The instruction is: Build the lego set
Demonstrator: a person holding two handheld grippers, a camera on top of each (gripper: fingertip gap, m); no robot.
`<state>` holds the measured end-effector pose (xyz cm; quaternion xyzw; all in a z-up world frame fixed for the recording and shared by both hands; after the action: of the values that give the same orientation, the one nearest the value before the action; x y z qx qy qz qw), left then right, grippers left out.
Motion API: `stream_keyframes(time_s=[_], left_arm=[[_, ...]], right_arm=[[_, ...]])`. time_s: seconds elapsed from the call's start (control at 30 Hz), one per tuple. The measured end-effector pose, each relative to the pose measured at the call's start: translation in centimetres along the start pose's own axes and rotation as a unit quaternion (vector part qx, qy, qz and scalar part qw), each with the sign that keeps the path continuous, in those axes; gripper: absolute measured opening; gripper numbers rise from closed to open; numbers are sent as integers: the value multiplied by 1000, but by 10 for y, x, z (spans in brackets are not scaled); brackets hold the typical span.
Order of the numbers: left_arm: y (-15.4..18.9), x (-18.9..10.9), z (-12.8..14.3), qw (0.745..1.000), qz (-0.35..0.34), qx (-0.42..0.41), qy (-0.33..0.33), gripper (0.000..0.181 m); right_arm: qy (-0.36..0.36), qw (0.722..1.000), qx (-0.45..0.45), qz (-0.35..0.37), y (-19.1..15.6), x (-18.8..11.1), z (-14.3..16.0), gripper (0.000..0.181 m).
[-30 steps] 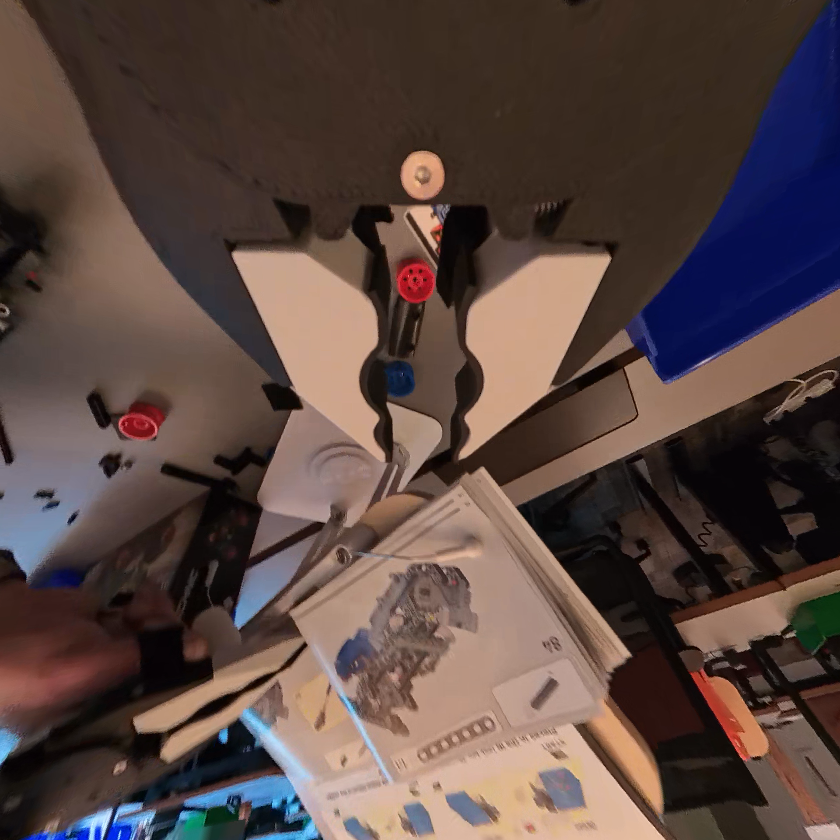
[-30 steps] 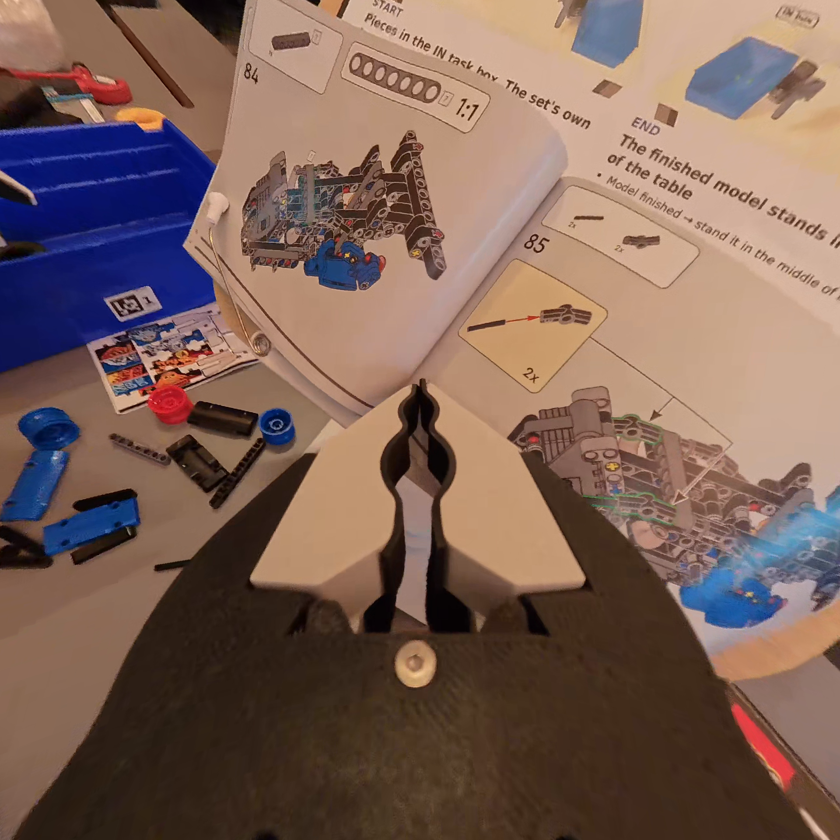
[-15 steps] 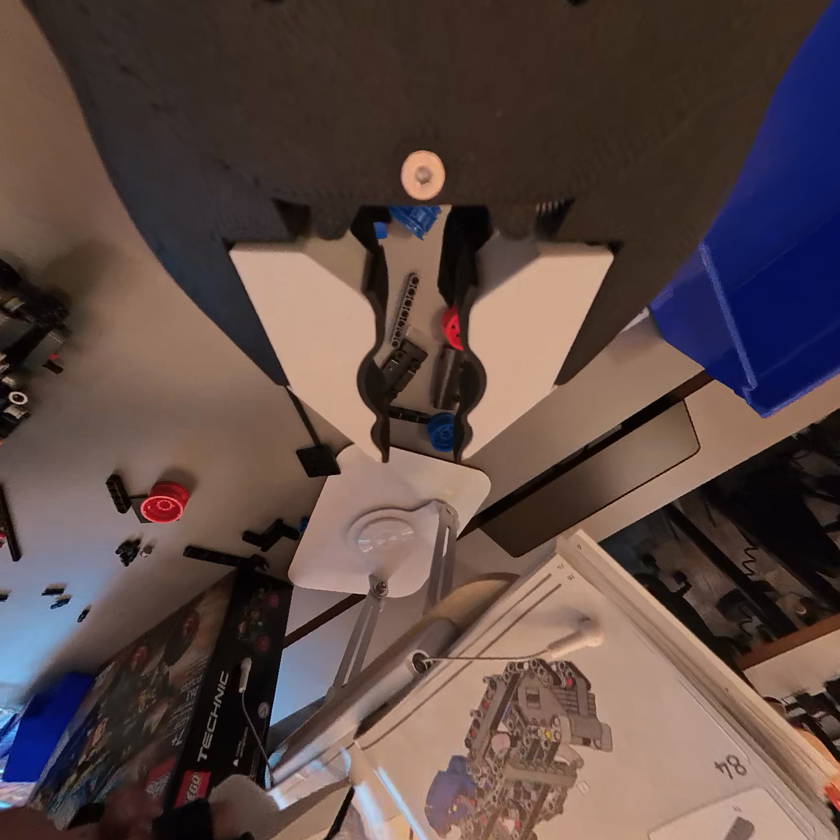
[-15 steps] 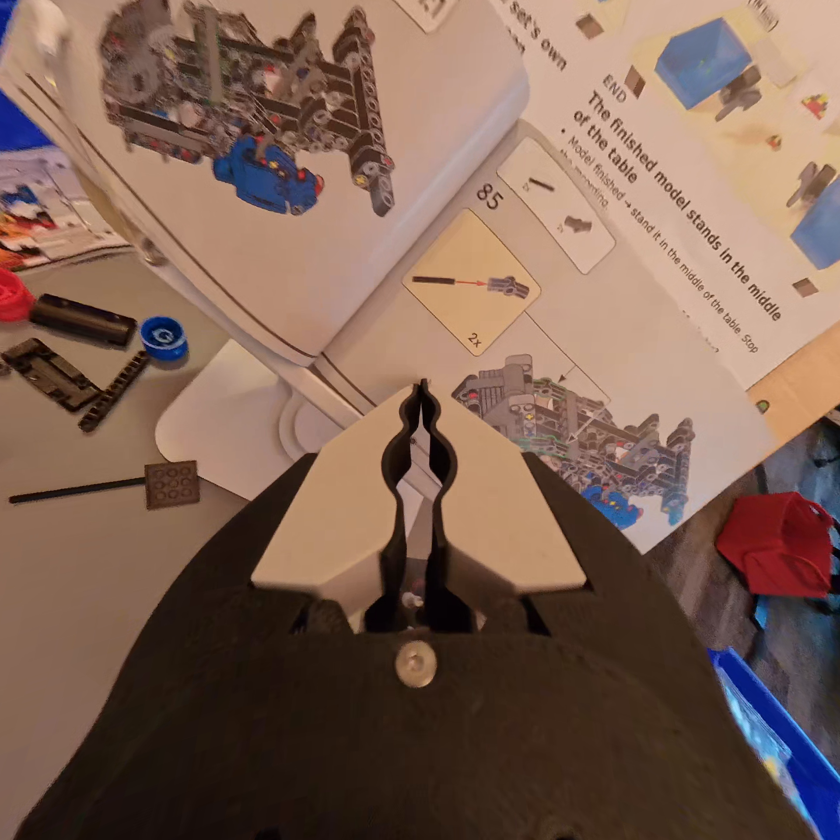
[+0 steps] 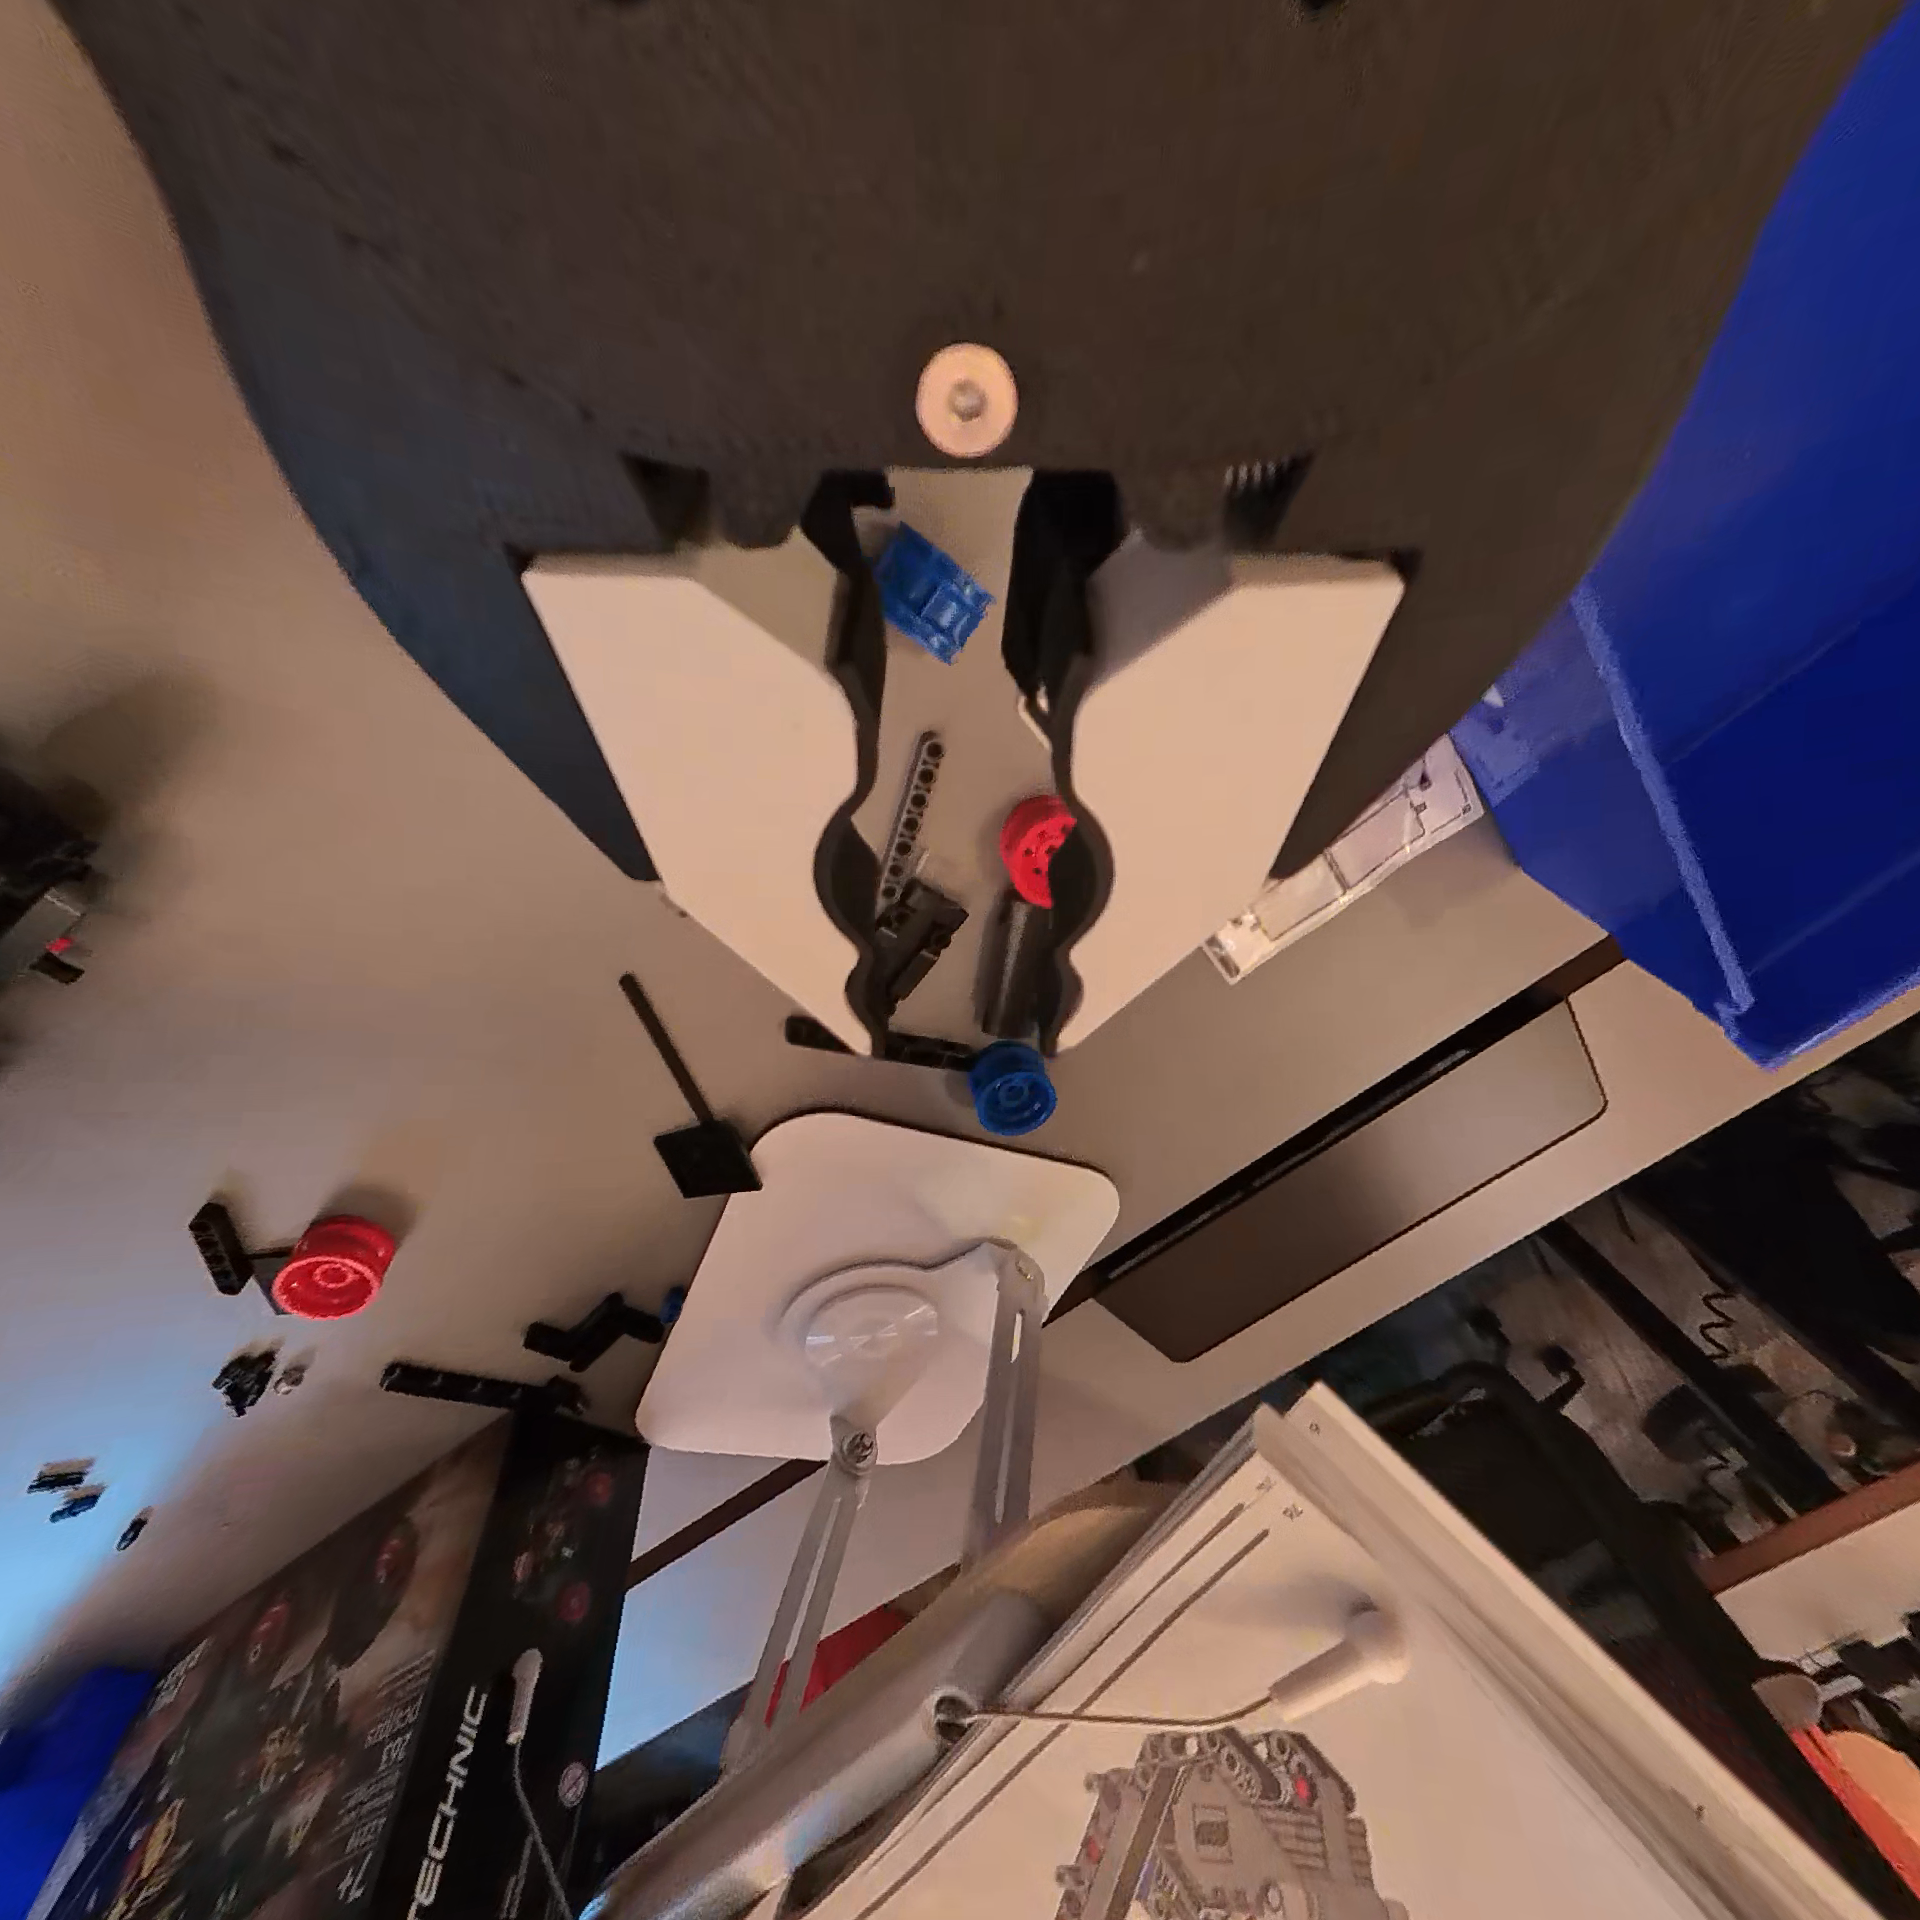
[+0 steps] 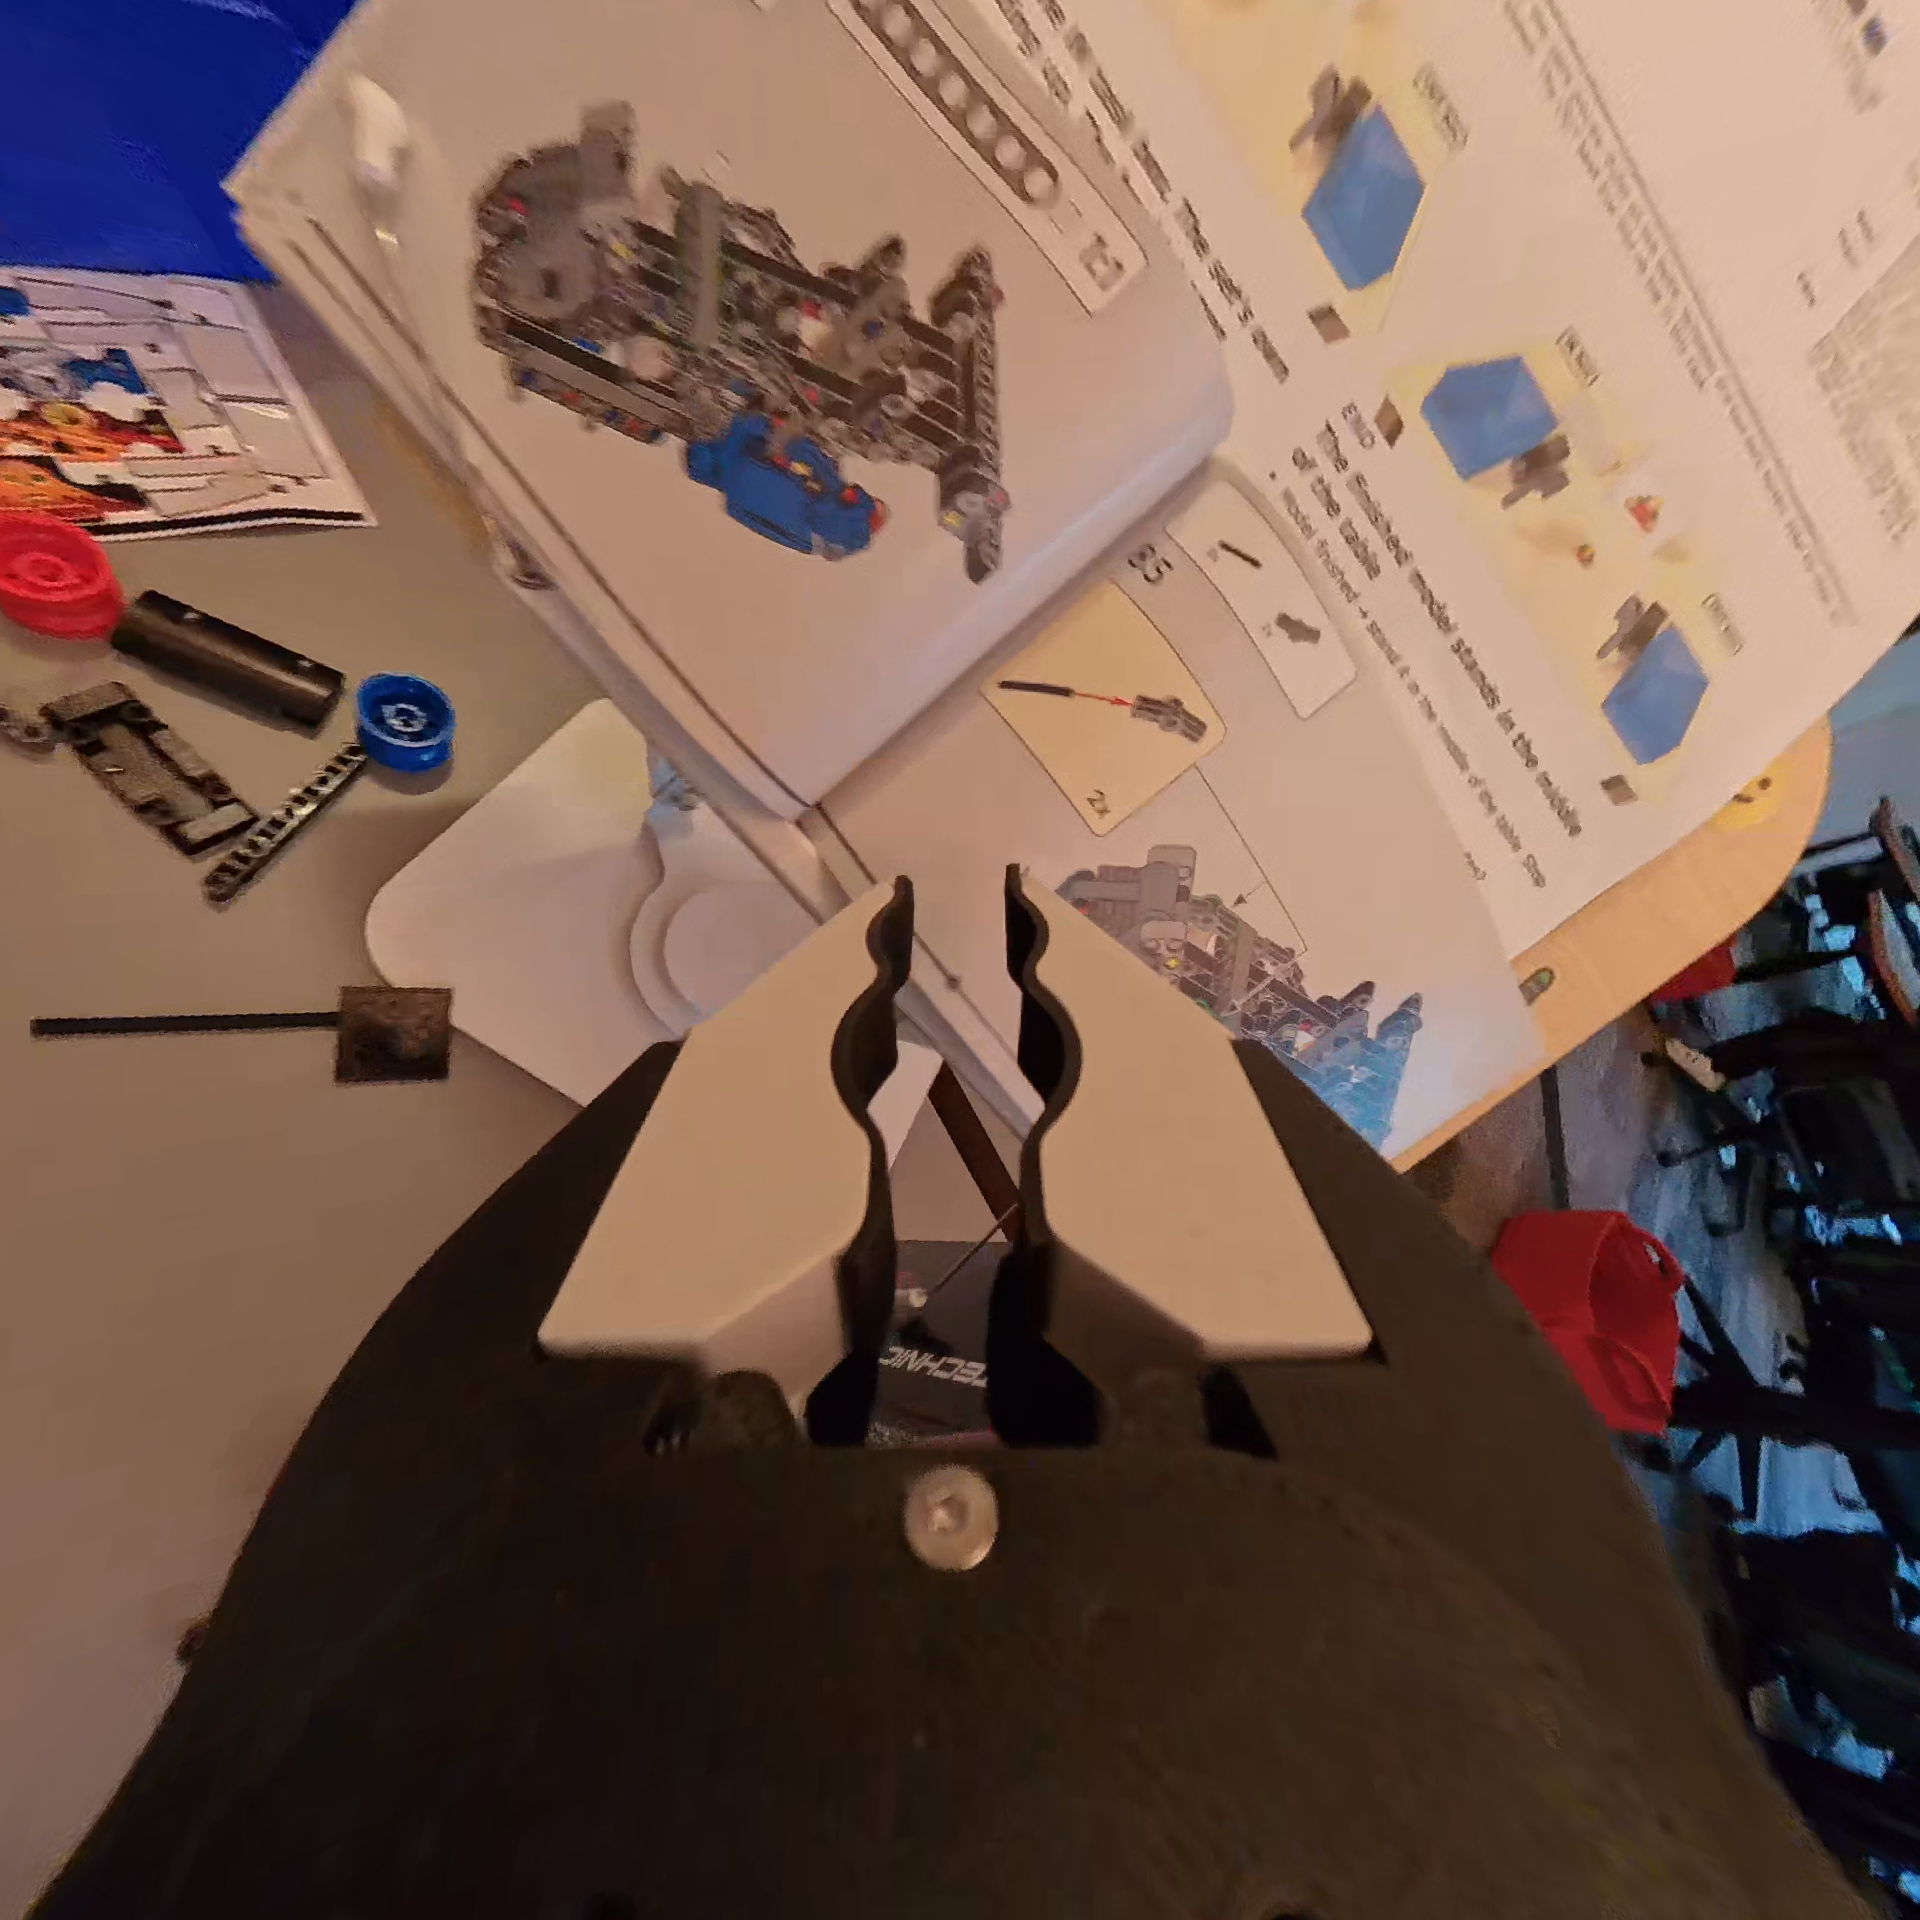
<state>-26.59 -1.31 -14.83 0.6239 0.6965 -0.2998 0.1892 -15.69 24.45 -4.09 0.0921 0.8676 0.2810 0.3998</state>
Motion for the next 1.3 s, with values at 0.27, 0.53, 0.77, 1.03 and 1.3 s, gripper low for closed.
stream_keyframes(time_s=[0.27, 0.53, 0.77, 1.03, 1.3], left_arm=[[7, 11, 17, 997, 9, 42, -65, 25], [17, 49, 45, 972, 11, 54, -229, 22], [21, 73, 58, 954, 6, 55, -293, 6], [25, 50, 49, 968, -10, 85, -235, 6], [57, -2, 29, 988, 22, 83, -130, 5]], right_arm=[[18, 997, -70, -40, -45, -44, 9, 19], [12, 993, -84, -80, -79, -72, 45, 19], [15, 993, -70, -96, -93, -83, 67, 20], [28, 992, -53, -115, -101, -96, 81, 19], [66, 987, -42, -144, -118, -112, 84, 24]])
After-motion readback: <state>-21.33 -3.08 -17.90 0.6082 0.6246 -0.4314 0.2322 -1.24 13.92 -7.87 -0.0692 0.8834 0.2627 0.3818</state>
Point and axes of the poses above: each gripper's, where its closed fingertips meet, x out along the fingers, z out of its underside, y = z × x across the jaws, the point moved 6 cm from there along -x, back along the fingers, and after that the axes turned 15 degrees about -y, right-handed, at the moved point
